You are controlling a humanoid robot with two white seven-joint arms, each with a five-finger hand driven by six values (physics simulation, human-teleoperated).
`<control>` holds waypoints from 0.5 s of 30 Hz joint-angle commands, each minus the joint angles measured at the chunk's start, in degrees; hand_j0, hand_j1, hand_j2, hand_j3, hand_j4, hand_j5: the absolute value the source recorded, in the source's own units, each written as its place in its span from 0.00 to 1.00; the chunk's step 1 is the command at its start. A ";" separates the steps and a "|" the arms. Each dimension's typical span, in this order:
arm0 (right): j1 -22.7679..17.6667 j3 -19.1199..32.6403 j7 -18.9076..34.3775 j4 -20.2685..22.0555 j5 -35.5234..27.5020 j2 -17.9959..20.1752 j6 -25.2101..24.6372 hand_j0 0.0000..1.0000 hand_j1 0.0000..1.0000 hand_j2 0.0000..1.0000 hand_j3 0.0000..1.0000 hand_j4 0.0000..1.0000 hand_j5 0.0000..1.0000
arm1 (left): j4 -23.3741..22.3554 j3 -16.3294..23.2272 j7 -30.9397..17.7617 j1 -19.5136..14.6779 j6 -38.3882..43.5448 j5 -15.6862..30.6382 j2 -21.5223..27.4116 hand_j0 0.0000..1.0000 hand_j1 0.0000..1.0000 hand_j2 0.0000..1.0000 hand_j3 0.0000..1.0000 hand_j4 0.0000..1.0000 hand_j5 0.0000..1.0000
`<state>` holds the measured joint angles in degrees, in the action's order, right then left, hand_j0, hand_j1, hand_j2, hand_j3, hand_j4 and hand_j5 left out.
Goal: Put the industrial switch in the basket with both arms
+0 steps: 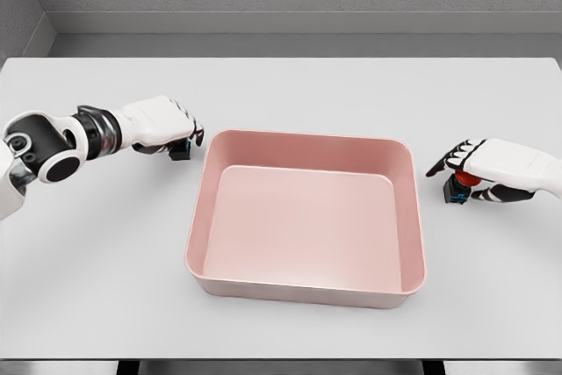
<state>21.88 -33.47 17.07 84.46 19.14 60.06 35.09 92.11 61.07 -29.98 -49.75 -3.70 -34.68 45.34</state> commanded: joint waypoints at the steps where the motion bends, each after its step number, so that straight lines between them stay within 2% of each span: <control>1: 0.00 0.16 -0.02 0.00 -0.16 0.06 -0.09 0.71 0.71 0.71 0.71 0.71 0.71 | 0.00 0.19 0.01 0.00 0.01 -0.04 0.10 0.61 0.61 0.61 0.61 0.61 0.61; 3: -0.09 0.34 -0.02 0.00 -0.07 0.15 -0.09 0.69 0.69 0.69 0.69 0.69 0.69 | 0.00 0.28 0.01 0.00 0.01 -0.04 0.10 0.61 0.61 0.61 0.61 0.61 0.61; 4: -0.09 0.34 -0.02 0.00 -0.07 0.15 -0.09 0.65 0.65 0.65 0.65 0.65 0.65 | 0.00 0.28 0.01 0.00 0.01 -0.04 0.10 0.60 0.60 0.60 0.60 0.60 0.60; 9: 0.00 0.34 -0.02 0.00 -0.07 0.06 -0.09 0.62 0.62 0.62 0.62 0.62 0.62 | 0.00 0.28 0.10 0.00 0.01 0.05 0.10 0.51 0.51 0.51 0.51 0.51 0.51; 15: 0.00 0.34 -0.02 0.09 -0.07 0.06 -0.09 0.57 0.57 0.57 0.57 0.57 0.57 | 0.52 0.19 0.19 -0.70 -0.17 0.49 1.95 0.50 0.50 0.50 0.50 0.50 0.50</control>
<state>21.88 -33.17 17.09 84.50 19.48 60.04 35.09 92.41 61.34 -29.84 -50.45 -3.81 -34.30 46.49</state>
